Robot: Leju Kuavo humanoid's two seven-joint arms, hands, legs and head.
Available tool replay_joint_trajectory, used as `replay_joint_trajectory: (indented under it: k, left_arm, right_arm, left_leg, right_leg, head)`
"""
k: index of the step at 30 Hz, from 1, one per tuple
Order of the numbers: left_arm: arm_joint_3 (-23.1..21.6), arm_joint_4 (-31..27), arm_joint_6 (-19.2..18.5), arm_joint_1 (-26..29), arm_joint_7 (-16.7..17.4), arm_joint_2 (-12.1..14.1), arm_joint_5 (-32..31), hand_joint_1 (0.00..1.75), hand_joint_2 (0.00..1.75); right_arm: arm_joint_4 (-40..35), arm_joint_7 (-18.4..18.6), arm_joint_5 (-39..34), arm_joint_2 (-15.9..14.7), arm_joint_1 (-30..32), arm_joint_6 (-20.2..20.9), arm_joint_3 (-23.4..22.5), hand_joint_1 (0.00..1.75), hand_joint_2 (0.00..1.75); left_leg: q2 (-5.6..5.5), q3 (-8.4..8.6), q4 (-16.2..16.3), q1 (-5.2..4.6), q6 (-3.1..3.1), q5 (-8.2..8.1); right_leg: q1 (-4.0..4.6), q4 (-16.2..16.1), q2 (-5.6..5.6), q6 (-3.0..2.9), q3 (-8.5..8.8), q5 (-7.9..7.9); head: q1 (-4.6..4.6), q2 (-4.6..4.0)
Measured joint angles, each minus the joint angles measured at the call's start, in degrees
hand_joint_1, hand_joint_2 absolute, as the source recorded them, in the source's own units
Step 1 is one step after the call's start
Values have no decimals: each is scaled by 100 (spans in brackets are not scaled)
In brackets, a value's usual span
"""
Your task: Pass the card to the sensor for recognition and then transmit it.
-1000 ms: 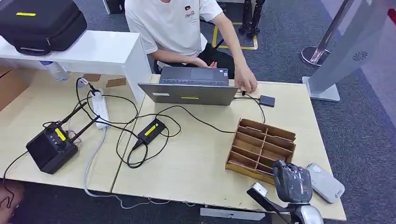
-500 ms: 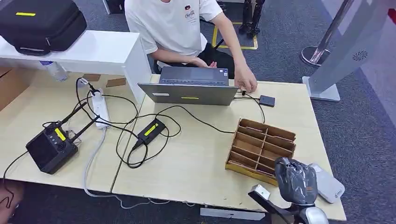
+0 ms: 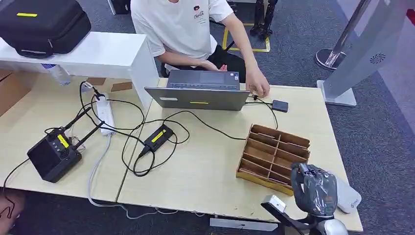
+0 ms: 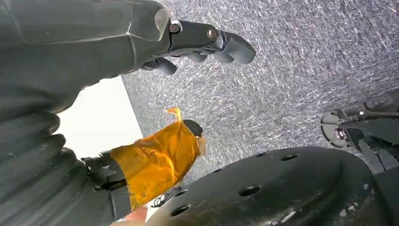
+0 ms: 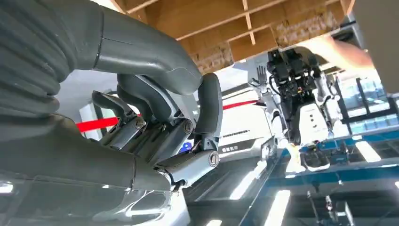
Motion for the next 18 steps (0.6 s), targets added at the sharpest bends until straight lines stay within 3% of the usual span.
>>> replay_joint_trajectory:
  k: [2,3,5,10,18]
  left_arm:
    - [2,0,4,1,0,-2,26,0,175]
    - [2,0,7,0,0,-2,37,0,175]
    - [4,0,20,0,0,-9,74,0,175]
    - [35,0,57,1,31,-28,157,0,175]
    - [59,0,96,2,42,-33,173,0,175]
  right_arm:
    - [-89,-54,-35,9,52,0,-13,175,175]
    - [-120,-61,-35,11,85,0,-13,0,175]
    - [-216,-85,-55,22,170,0,-13,0,175]
    - [-579,254,11,24,539,0,249,0,175]
    - [-944,324,88,24,812,0,492,0,175]
  left_leg:
    - [0,0,0,0,0,0]
    - [0,0,0,0,0,0]
    - [0,0,0,0,0,0]
    - [0,-3,-1,1,-1,-2]
    - [0,-2,-1,1,-2,-1]
  right_leg:
    - [0,0,0,0,-1,0]
    - [0,0,0,0,-1,0]
    - [0,0,0,0,-1,0]
    - [1,0,-1,0,-2,-1]
    - [1,0,0,0,-2,-1]
  head:
    - [2,0]
    - [2,0]
    - [2,0]
    - [2,0]
    - [2,0]
